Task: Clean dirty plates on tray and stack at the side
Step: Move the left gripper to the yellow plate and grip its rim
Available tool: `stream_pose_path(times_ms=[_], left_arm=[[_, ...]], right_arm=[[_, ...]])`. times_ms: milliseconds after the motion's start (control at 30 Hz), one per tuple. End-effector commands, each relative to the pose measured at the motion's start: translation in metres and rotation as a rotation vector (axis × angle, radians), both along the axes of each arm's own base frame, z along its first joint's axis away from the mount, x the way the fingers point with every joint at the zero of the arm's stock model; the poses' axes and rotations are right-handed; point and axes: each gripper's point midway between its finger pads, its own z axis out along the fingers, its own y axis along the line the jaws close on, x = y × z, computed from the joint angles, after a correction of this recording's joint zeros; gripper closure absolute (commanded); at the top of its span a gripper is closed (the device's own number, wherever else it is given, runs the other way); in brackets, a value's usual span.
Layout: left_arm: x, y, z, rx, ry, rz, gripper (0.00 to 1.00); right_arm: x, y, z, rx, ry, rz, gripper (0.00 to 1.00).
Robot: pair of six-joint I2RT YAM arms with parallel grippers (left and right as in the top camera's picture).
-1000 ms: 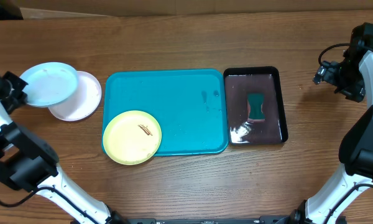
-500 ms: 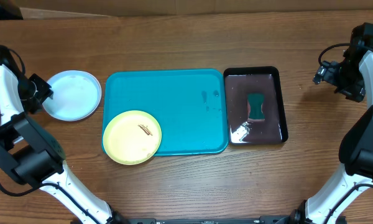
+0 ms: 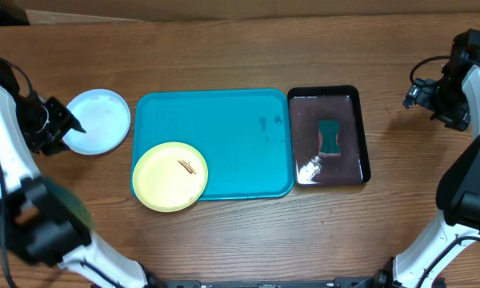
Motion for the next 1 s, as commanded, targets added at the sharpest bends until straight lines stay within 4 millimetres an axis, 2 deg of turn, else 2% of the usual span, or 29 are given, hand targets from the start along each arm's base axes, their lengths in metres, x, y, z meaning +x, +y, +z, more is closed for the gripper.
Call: stream_pose_path(times_ms=[0,100,267,367,400,433,500,667,967], left_arm=[[-0.023,-0.052,0.052,0.073,-0.111,-0.142,0.49],[-0.051,-0.074,0.047,0.149,-0.067,-0.196,0.48],[-0.092,-0.104,0.012,0.22,-0.014,-0.238,0.46],[-0.114,-0.097,-0.02,0.284,0.034,-0.159,0.42],[-0.118,-0.095,-0.028,0.292,0.044,-0.132,0.42],[-0.123,-0.094,-0.045,0.28,0.06,-0.113,0.46],[-0.126,-0.097,-0.066,0.251,0.074,-0.103,0.5],[-0.121,-0.101,-0.097,0.22,0.061,-0.103,0.57],[-0.113,-0.103,-0.125,0.199,0.072,-0.086,0.75]], right_arm=[[0.005,-0.001,0.01,-0.014,-0.03,-0.006,0.0],[0.005,-0.001,0.01,-0.014,-0.029,-0.006,0.0],[0.004,-0.001,0.01,-0.014,-0.029,-0.006,0.0],[0.005,-0.001,0.01,-0.014,-0.03,-0.006,0.0],[0.005,-0.001,0.01,-0.014,-0.029,-0.006,0.0],[0.005,-0.001,0.01,-0.014,-0.029,-0.006,0.0],[0.005,-0.001,0.01,-0.014,-0.029,-0.006,0.0],[0.005,-0.001,0.01,-0.014,-0.03,-0.006,0.0],[0.005,-0.001,0.01,-0.014,-0.029,-0.006,0.0]])
